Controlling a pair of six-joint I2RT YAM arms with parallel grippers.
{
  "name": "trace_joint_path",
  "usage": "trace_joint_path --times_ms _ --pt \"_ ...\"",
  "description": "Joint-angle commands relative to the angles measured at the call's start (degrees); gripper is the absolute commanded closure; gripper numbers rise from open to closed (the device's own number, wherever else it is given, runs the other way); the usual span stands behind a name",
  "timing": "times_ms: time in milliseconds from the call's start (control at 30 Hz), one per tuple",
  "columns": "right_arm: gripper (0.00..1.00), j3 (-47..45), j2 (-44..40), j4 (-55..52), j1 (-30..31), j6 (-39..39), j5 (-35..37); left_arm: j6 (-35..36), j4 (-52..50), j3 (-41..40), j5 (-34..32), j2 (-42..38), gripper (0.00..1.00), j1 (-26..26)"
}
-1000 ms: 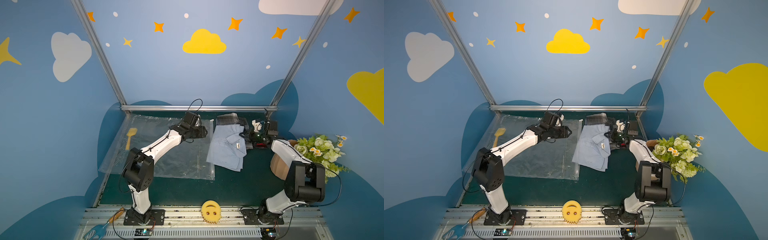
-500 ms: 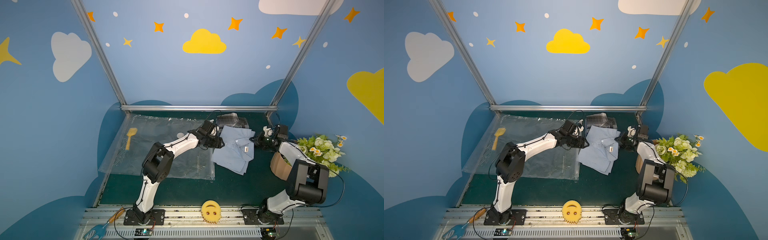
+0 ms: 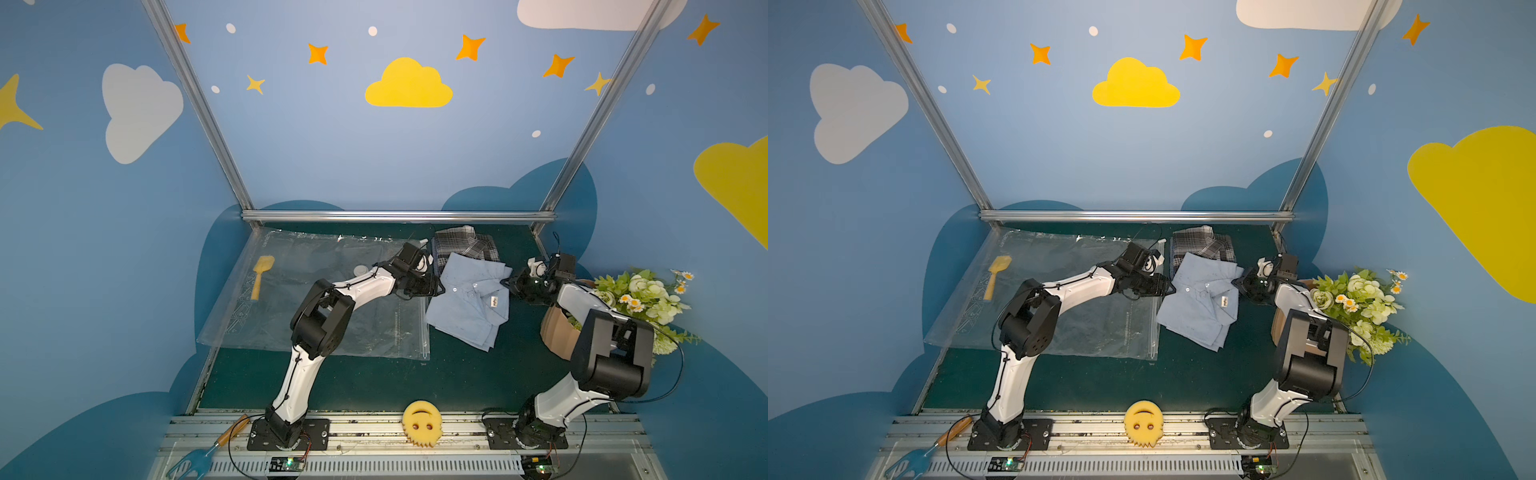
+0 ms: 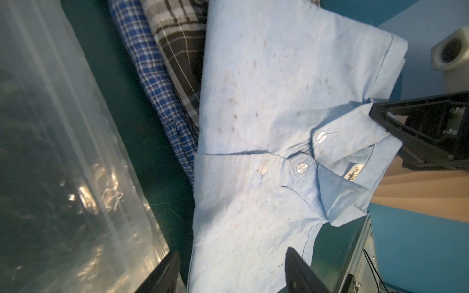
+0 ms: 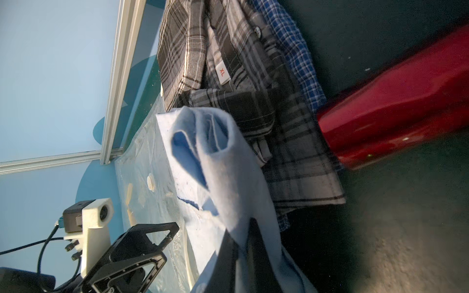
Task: Take the shirt out of the vacuum bag
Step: Pick up the shirt from the center of the board.
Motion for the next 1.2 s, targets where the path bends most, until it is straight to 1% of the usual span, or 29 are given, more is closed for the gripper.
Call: trace_joint_path --times_ms 0,133,367,600,800,967,1067,1133,1167 --pt "1.00 0.2 0.6 1.0 -0.1 0.2 -1.2 -0.2 1.3 -1.8 2.7 2.1 0.35 -0.1" --pt "1.00 0.4 1.2 0.9 -0.1 0.2 -1.2 -1.3 3.1 -3.1 3.1 3.1 0.36 0.2" --pt "1.00 0.8 1.7 1.3 0.5 0.2 -1.7 -1.2 3.6 -2.6 5.3 4.3 0.38 0.1" --pt "1.00 2.0 3.1 0.1 1.3 -0.7 -1.7 -0.8 3.7 -2.1 6.5 5.4 0.45 0.0" --pt "1.00 2.9 3.2 -0.6 1.6 -1.0 -1.5 -0.6 3.2 -0.8 6.9 5.6 0.58 0.0" --pt "1.00 3.7 2.7 -1.5 1.7 -1.2 -1.4 -0.3 2.7 -0.2 6.7 4.9 0.64 0.0" --pt "1.00 4.5 1.9 -2.5 2.0 -1.4 -1.2 -0.3 2.6 -0.1 6.6 3.8 0.73 -0.1" --pt "1.00 5.3 1.1 -3.3 2.3 -1.7 -0.9 -0.1 2.3 0.1 6.4 2.8 0.81 -0.2" --pt "1.00 5.9 0.7 -3.8 2.5 -1.8 -0.8 0.0 2.3 0.3 6.2 2.2 0.83 -0.2"
